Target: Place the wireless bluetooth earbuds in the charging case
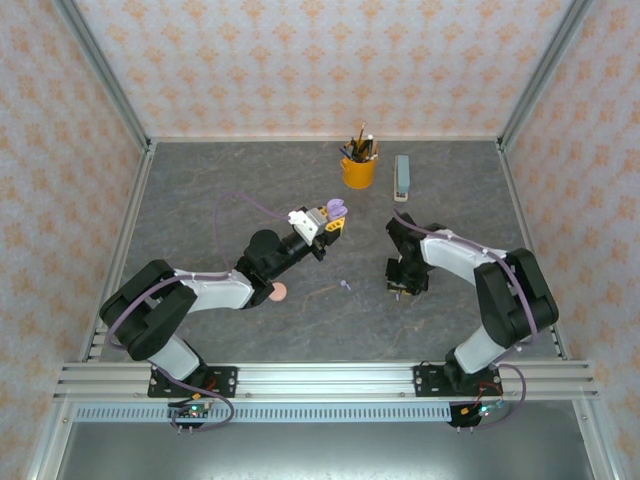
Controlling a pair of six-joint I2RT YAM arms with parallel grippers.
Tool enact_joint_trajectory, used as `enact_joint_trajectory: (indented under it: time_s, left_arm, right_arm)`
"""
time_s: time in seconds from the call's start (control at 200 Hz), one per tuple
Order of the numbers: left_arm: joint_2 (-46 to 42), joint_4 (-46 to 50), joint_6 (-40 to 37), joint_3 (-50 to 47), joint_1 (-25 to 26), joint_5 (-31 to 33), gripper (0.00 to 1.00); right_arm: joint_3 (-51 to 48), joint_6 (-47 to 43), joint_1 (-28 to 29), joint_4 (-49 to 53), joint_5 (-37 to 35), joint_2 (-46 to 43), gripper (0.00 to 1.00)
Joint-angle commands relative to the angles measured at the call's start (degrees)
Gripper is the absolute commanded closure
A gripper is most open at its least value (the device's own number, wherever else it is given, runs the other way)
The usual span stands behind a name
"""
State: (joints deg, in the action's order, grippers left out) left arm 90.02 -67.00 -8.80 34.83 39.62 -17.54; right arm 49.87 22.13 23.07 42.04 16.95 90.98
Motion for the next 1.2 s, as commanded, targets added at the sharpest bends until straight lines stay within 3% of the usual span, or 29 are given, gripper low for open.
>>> enact_joint_trajectory:
  time_s: [0.0, 0.525, 1.196]
  left_arm:
    - [-0.9, -1.9, 1.0, 1.6, -0.2, -0.7, 1.0]
    - [0.5, -4.8, 1.4, 1.0, -0.2, -0.8, 1.0]
    - [0.4, -4.9, 1.5, 0.9, -0.2, -0.9, 1.0]
  right_arm:
    - [1.9, -1.2, -0.2, 4.0, -2.1, 1.3, 0.66]
    - [7.0, -4.3, 0.4, 11.7, -5.4, 4.5, 0.65]
    - [6.3, -3.7, 2.2, 10.3, -5.9, 7.2, 0.65]
